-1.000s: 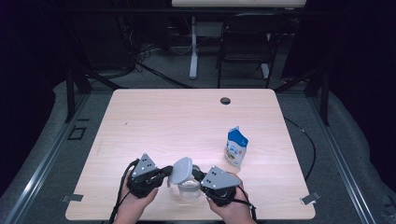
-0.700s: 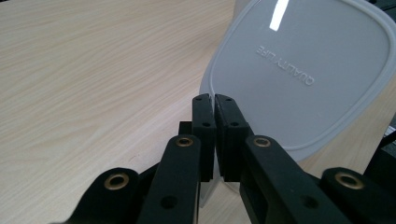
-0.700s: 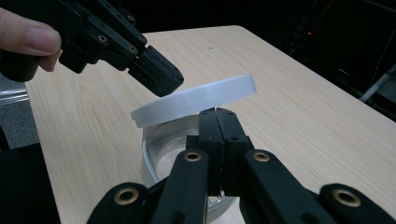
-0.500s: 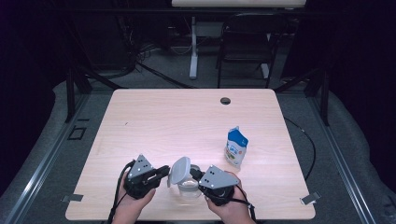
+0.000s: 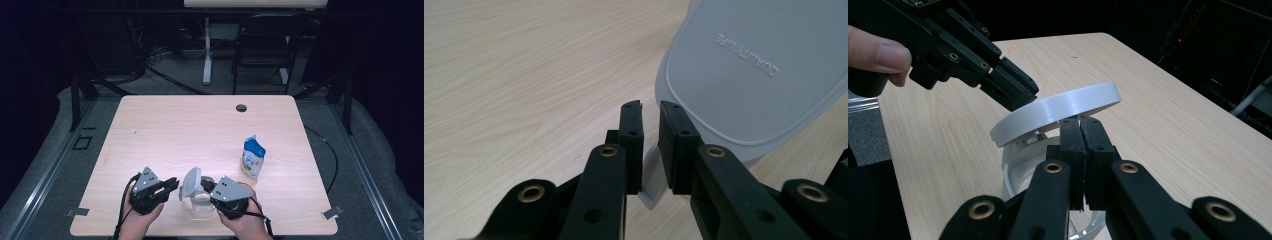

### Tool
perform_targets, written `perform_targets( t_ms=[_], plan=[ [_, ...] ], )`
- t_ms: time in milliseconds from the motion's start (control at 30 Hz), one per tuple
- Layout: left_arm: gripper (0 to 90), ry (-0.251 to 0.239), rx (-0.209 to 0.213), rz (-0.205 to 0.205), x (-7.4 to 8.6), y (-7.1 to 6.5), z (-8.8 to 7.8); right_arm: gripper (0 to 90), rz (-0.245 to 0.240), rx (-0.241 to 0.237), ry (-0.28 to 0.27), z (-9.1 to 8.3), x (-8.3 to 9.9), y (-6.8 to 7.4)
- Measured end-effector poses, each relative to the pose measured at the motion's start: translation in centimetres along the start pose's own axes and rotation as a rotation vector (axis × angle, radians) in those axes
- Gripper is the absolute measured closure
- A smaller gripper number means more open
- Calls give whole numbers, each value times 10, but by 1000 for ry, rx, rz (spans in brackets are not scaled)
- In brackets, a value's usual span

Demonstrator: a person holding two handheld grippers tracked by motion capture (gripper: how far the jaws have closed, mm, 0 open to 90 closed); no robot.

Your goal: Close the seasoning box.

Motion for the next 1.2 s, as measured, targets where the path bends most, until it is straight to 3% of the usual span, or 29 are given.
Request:
perform_targets(
  t_ms=[900, 1200],
  plan=[
    [739, -10, -21, -21, 12, 8, -5, 894, -25, -6, -8, 2, -13, 4],
    [727, -16, -22, -51, 22, 9, -3, 889, -24, -8, -13, 4, -16, 6]
  ],
)
Point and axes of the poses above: each handheld gripper's, and its own axes: z roughly forward along the jaws, x roughly out of its underside, y roughly to its left, the point moved 2 cm from there along z, roughly forward along the jaws, and after that the axes turned 4 degrees about y, right-handed, at the moved point
